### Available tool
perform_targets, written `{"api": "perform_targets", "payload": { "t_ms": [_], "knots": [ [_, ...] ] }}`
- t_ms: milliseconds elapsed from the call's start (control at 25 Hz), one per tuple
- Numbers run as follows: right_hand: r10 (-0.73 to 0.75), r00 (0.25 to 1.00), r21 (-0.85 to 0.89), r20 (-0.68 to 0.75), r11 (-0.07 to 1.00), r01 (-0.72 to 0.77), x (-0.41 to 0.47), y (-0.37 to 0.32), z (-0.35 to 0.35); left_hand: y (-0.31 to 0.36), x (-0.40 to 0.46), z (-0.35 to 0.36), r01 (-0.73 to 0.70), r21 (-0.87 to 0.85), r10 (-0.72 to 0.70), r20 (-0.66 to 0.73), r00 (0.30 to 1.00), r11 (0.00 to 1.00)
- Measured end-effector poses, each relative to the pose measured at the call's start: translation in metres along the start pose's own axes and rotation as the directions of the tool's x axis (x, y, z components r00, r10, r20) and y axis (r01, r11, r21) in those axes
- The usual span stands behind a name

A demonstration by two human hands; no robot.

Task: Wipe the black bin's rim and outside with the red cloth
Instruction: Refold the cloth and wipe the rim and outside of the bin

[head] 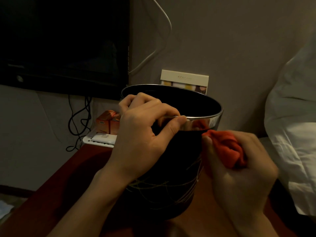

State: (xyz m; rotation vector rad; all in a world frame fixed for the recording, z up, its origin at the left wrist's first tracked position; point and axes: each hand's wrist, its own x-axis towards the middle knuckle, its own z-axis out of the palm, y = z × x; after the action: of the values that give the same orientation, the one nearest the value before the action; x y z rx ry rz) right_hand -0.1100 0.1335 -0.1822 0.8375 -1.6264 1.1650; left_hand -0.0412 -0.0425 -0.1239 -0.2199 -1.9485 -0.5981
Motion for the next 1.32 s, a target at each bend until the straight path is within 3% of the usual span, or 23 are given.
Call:
{"api": "perform_targets", "payload": {
  "t_ms": [280,440,640,720,920,1120,1320],
  "knots": [
    [-0.130,0.988,0.017,0.086,0.992,0.129,-0.010,-0.008,0.010,0.000,0.000,0.000,-0.001,-0.010,0.001,-0.007,1.000,1.000],
    [-0.051,0.999,-0.032,0.003,0.998,0.051,-0.001,0.000,0.002,-0.002,-0.001,0.001,-0.011,-0.007,0.011,-0.011,1.000,1.000],
    [-0.111,0.987,0.075,0.114,0.992,0.103,-0.010,-0.009,0.012,-0.008,0.001,-0.005,0.016,-0.035,-0.016,-0.001,1.000,0.999],
    [-0.072,0.991,0.108,0.110,0.992,0.060,-0.006,-0.009,0.008,-0.008,0.000,-0.008,0.029,-0.034,-0.029,-0.005,1.000,0.999],
    [0.034,0.998,0.139,0.051,0.989,-0.041,-0.001,-0.008,0.004,0.014,-0.006,0.009,-0.054,0.136,0.048,0.043,0.998,0.989],
    [-0.058,0.995,0.057,0.080,0.997,0.053,-0.013,-0.008,0.011,-0.006,0.000,-0.001,-0.011,-0.022,0.011,0.012,1.000,1.000],
    [-0.284,0.928,-0.035,0.241,0.953,0.301,-0.044,-0.013,0.032,-0.012,0.001,-0.004,-0.013,-0.041,0.012,-0.007,1.000,0.999]
  ]
}}
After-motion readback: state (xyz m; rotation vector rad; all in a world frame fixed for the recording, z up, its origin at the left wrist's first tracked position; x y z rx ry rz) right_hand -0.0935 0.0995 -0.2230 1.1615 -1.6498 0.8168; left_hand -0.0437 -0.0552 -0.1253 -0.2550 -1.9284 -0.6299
